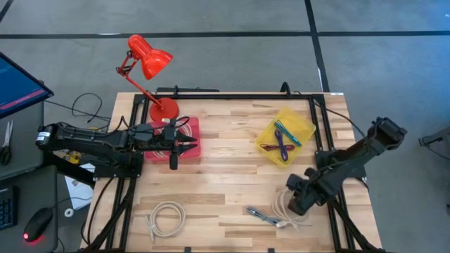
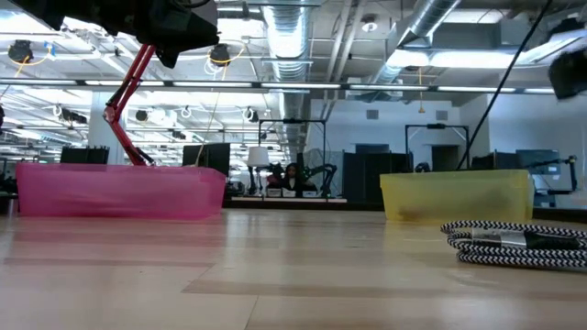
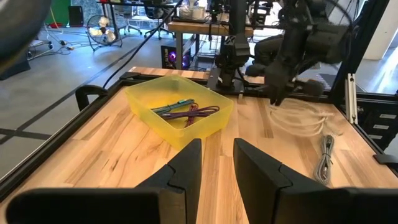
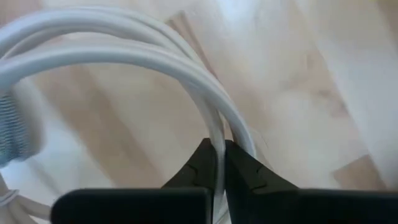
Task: Pick & Place USB Port
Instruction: Put the brown USB cable into the pink bin
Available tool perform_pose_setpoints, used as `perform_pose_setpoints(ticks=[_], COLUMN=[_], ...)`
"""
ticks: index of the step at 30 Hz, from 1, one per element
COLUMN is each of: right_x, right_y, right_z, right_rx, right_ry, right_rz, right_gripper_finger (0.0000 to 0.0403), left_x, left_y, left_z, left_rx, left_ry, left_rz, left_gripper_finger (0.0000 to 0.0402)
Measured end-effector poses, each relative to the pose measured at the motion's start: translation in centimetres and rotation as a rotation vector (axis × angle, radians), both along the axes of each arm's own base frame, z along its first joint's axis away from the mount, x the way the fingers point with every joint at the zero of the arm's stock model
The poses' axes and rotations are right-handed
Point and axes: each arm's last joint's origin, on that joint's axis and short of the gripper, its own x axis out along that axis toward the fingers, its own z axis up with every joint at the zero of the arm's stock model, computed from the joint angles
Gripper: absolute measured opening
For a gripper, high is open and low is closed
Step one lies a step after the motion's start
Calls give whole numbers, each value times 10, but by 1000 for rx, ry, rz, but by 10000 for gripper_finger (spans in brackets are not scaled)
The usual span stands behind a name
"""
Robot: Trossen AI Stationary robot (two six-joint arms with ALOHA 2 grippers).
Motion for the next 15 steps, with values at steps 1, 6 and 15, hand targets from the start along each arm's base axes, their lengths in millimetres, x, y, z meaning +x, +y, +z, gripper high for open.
perform_pose_setpoints(ticks=[1, 6, 15], right_x=[-1, -1, 13], right_y=[-1, -7, -22], right_z=[7, 42, 87], right_rx=[-8, -91, -363], right_ry=[-19, -153, -432], right_rz=[1, 22, 56], right_gripper_finger=[4, 3, 2], left_x=[0, 0, 0], left_y=[0, 0, 0], left_z=[0, 0, 0], left_rx=[0, 0, 0], left_ry=[0, 0, 0], left_rz=[0, 0, 0], left_gripper_finger=[92, 92, 92])
